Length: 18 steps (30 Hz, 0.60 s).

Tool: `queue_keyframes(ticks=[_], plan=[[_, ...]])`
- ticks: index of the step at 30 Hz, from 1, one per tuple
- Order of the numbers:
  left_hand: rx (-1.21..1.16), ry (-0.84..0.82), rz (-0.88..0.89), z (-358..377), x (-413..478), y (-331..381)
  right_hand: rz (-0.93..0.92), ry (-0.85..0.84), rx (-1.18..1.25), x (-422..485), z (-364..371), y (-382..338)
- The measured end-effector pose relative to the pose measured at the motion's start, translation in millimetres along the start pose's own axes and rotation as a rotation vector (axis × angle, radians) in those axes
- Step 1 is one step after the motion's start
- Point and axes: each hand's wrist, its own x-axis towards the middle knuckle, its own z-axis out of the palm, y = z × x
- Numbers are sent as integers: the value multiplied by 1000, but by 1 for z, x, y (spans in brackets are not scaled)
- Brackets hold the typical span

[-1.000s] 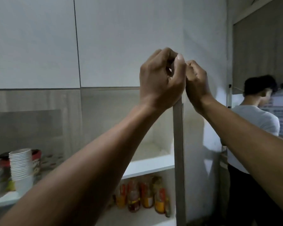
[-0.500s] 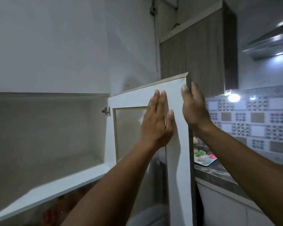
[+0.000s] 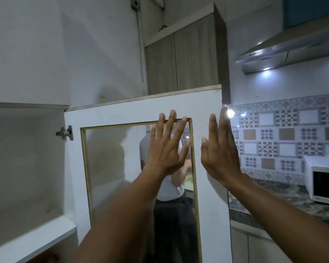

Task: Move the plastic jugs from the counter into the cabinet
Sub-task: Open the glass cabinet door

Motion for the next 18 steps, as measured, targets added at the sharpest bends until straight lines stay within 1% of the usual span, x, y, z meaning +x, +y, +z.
queue_keyframes(ticks=[4, 7, 10, 13, 18], plan=[[19, 1, -9, 34, 14, -3, -44, -125, -153, -7, 26, 24], [31, 55, -41, 46, 18, 1, -25, -150, -190, -4, 31, 28], [19, 92, -34, 48, 18, 1, -35, -147, -219, -5, 32, 27], [22, 50, -27, 44, 17, -1, -48, -169, -250, -6, 28, 27], [-20, -75, -48, 14, 6, 1, -81, -221, -275, -16, 9, 17]])
